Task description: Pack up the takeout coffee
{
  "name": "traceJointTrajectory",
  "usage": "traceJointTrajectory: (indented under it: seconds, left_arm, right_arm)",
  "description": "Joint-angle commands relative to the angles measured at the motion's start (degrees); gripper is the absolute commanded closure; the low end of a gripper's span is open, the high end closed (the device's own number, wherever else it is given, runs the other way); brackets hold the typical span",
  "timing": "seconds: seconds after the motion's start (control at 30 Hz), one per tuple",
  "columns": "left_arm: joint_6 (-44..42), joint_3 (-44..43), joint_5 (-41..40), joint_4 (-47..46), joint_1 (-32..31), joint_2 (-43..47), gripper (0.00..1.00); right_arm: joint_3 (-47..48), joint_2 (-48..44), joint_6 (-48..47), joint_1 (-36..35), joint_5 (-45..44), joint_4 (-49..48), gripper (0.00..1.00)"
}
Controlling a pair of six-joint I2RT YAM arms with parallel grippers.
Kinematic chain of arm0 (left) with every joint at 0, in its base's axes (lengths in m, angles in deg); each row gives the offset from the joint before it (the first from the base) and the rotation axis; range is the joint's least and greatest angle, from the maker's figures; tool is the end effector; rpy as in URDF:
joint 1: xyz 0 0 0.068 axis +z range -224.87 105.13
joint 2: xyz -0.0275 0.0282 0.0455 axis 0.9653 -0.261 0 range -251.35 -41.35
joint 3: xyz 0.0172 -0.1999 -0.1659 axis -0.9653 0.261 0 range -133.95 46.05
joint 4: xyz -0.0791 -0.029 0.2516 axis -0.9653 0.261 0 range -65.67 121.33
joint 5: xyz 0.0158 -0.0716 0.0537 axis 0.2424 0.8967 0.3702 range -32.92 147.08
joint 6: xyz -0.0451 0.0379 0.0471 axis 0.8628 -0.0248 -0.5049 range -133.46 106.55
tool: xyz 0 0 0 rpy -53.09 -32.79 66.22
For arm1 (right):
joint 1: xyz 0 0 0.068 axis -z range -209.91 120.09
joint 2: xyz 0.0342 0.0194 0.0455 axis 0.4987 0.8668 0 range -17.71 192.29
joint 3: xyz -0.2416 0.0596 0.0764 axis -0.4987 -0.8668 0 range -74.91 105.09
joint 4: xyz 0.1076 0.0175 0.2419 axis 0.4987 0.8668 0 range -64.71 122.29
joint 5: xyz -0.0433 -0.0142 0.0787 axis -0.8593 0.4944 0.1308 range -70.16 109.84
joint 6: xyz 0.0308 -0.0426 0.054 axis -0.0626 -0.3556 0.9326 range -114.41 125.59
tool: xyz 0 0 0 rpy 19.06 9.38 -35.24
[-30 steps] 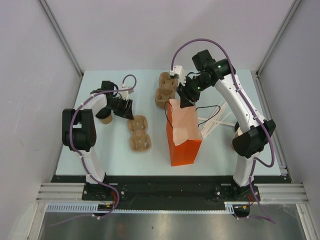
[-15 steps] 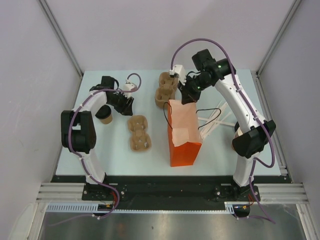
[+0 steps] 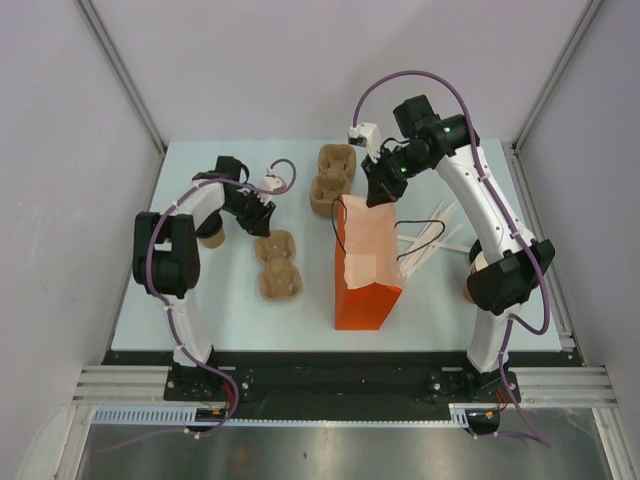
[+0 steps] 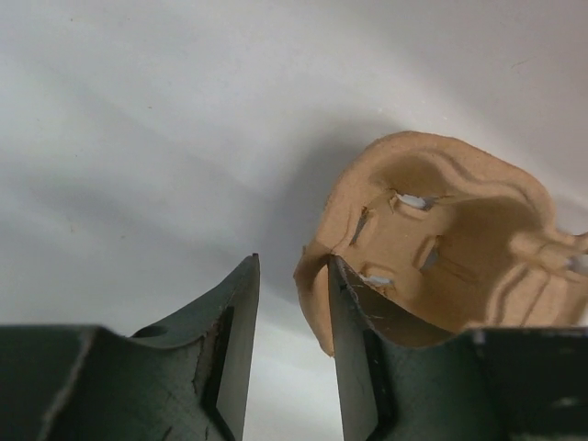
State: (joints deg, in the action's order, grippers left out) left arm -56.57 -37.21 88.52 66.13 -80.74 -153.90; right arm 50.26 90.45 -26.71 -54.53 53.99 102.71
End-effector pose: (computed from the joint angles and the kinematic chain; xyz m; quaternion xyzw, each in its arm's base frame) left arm 0.3990 -0.0744 0.1545 0.4341 0.8456 -0.2028 0.2352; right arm 0.3319 0.1913 0.3721 -0.5063 0.7769 0.2669 0.2625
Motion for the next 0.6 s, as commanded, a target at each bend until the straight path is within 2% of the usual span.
traceJointTrajectory:
  seconds: [0.0,0.4,0.57]
  left_arm:
    - [-3.91,-2.69,-0.24,1.53,-0.55,-0.91,0.61]
    - [-8.13,-2.96,2.83,7.24,-0.55,-0.21,0.82]
    - [-8.22,-2.96,5.11,8.03,-0.55,1.80,1.00]
  right_arm:
    - [1.75,-0.32,2.50,0.19,0.83,7.74,1.00]
    - [1.75,-0.23,3.90,0.10,1.27,7.30,1.00]
    - [1.05,-0.67,6.01,0.10,2.15,6.77,1.00]
